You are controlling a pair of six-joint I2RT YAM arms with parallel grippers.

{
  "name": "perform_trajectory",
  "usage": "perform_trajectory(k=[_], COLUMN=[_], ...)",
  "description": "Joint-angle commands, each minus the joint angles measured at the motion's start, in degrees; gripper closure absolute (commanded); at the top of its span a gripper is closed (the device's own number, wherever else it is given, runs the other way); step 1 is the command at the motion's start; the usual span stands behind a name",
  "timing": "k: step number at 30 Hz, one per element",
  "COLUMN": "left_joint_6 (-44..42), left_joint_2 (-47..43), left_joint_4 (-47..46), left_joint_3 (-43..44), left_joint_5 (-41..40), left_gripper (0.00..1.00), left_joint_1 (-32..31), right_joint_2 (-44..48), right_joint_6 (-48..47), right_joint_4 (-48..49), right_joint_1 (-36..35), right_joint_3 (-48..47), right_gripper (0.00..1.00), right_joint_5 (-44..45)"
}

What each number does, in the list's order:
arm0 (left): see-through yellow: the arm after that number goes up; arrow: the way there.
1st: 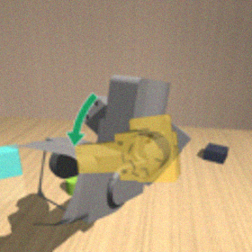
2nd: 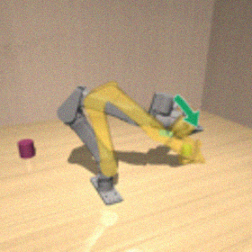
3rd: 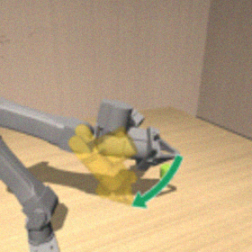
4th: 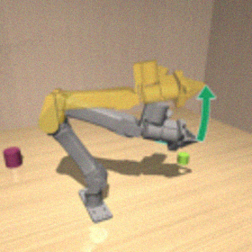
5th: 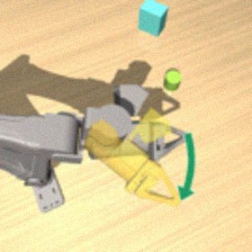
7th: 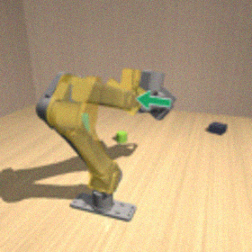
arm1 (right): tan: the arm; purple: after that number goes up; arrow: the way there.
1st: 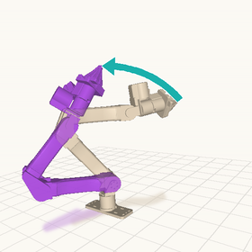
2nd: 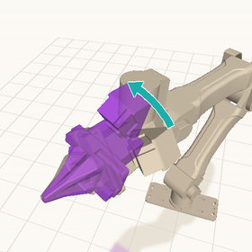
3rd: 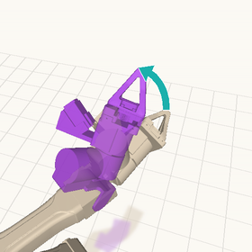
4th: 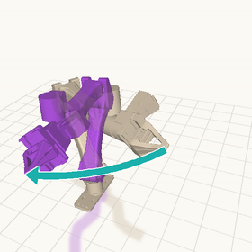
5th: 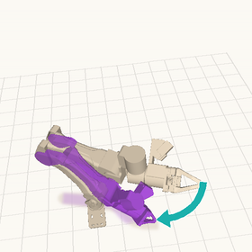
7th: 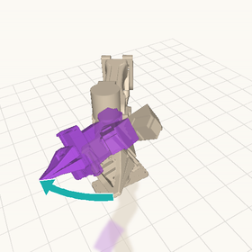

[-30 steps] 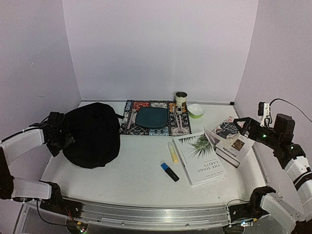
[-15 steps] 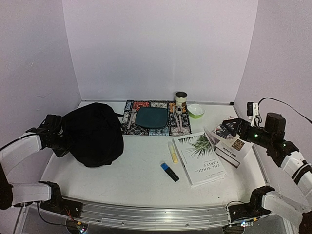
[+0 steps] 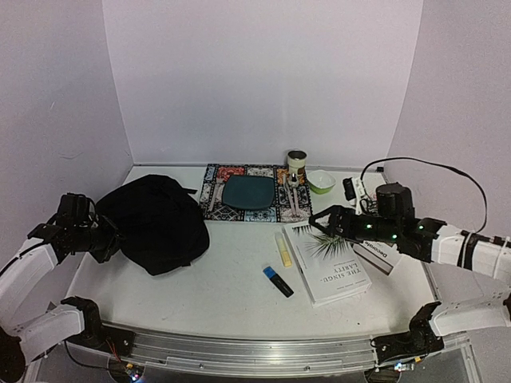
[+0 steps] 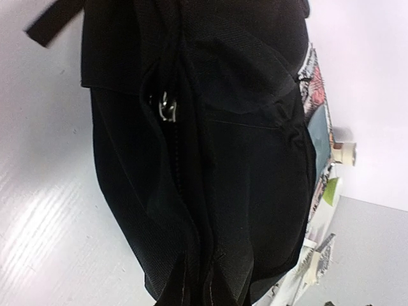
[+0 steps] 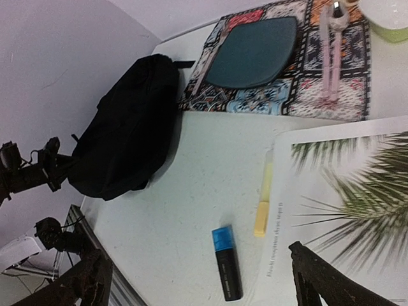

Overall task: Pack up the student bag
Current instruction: Grab the student bag from the corner of the board, then pass from the left arm to the right

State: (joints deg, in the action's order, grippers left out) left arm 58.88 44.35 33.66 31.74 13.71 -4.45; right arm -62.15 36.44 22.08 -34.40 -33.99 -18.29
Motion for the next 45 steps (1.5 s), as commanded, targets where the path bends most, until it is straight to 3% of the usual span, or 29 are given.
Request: perform_trajectory(k=[1, 11, 23, 30, 39, 45], left_joint_6=[4.51, 8.88, 8.44, 10.36, 17.85, 17.39], left_joint_2=[-3.83, -10.21, -9.25, -7.4, 2.92, 8.07], left_joint_4=[-0.96, -1.05, -1.54, -5.88, -18.67, -19.19], left_joint_3=[-0.46, -4.61, -3.32, -2.76, 2.29, 6.41], left_joint_5=[8.15, 12.22, 14.89, 14.23, 0.22, -5.03], left_gripper=[1.0, 1.0, 1.0, 1.0, 1.0, 1.0], left_joint_1=[-0.55, -2.01, -4.47, -10.06, -31.75, -38.79], right_joint_2=[-6.72, -29.21, -47.92, -48.21, -39.41, -37.37], right_joint_6=[6.18, 17.3, 24.46, 25.29, 23.43, 23.42], right_joint_4=[7.49, 8.86, 7.98, 6.59, -0.3, -1.41], right_joint_1=[-7.04, -20.29, -25.34, -26.47, -26.52, -26.53], right_joint_3=[-6.11, -22.54, -38.64, -38.77, -33.3, -32.28], right_gripper=[0.02, 0.02, 0.04, 0.1, 0.09, 0.14], right_joint_5=[3.63, 9.76, 11.05, 12.5, 17.14, 18.12])
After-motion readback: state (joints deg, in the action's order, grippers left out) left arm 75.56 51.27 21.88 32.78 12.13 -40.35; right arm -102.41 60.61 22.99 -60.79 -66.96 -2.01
